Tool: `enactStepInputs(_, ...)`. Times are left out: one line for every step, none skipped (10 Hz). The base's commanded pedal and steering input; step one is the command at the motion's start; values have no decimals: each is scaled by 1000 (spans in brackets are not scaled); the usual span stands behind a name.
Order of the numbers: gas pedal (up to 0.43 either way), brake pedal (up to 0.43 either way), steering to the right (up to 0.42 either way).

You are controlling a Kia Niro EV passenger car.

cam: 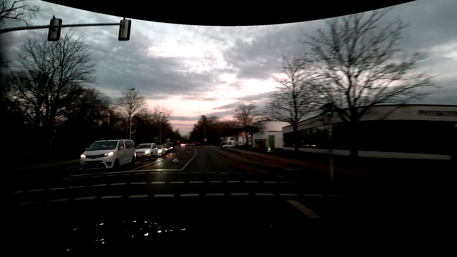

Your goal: Follow the waypoints while adhering to traffic rules and regulations

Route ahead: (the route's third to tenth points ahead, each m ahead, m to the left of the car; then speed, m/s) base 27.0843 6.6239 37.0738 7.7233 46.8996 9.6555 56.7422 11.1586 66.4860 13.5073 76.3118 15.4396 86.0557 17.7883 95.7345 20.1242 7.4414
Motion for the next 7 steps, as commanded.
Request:
enactStepInputs(157,0,-150)
enactStepInputs(157,0,-131)
enactStepInputs(157,0,-111)
enactStepInputs(157,0,-86)
enactStepInputs(157,0,-60)
enactStepInputs(157,0,-41)
enactStepInputs(157,0,-30)
